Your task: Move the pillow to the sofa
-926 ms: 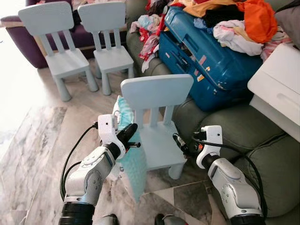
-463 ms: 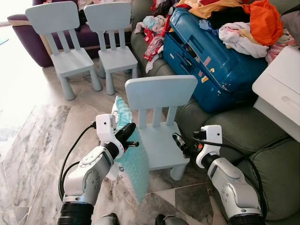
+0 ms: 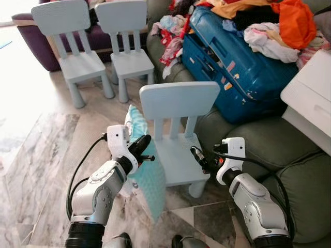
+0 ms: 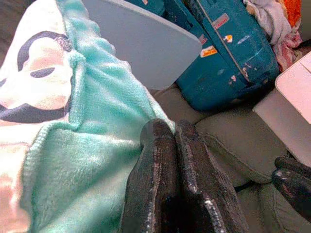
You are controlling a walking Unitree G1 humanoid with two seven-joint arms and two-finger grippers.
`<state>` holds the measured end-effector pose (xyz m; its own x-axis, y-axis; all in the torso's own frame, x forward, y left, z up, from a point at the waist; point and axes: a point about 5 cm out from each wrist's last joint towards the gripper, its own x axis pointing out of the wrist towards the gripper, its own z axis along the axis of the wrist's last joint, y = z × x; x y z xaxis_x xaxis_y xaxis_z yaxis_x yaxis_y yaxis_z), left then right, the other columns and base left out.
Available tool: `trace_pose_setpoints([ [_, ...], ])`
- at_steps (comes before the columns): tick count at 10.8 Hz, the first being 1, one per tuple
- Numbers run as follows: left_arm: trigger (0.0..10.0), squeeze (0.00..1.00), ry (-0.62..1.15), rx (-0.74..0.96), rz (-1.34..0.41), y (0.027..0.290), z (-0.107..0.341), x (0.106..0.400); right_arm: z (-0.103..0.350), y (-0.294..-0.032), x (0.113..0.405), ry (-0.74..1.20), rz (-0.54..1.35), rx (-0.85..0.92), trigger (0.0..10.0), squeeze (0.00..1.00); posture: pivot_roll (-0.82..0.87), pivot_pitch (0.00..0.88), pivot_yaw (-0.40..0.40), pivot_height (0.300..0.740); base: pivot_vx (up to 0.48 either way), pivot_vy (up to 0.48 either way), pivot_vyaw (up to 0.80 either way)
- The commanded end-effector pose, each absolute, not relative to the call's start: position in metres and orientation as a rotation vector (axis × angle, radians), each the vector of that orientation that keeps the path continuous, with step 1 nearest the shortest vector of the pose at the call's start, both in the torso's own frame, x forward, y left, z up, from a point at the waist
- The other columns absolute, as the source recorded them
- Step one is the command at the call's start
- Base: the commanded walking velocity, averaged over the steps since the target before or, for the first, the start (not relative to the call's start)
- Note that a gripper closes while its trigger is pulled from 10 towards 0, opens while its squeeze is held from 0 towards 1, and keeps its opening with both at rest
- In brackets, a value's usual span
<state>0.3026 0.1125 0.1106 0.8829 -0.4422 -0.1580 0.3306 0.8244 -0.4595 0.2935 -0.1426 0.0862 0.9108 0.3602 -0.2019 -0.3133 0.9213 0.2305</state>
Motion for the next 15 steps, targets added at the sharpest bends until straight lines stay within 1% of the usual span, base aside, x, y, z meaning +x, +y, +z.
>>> trace_pose_setpoints([
  [1,10.0,0.00,0.244,-0.423,-0.438,0.111,0.118,0.304,0.085,-0.145,0.294,0.249,0.333,0.200,10.0,0.00,-0.19,0.122,-0.047,0.740,-0.386,0.000,0.00],
  [6,10.0,0.00,0.267,-0.406,-0.408,0.119,0.108,0.302,0.086,-0.146,0.296,0.235,0.305,0.198,10.0,0.00,-0.18,0.118,-0.043,0.740,-0.386,0.000,0.00],
  [15,10.0,0.00,0.263,-0.404,-0.398,0.122,0.109,0.305,0.087,-0.145,0.301,0.226,0.292,0.212,10.0,0.00,-0.17,0.110,-0.040,0.740,-0.388,0.000,0.00],
])
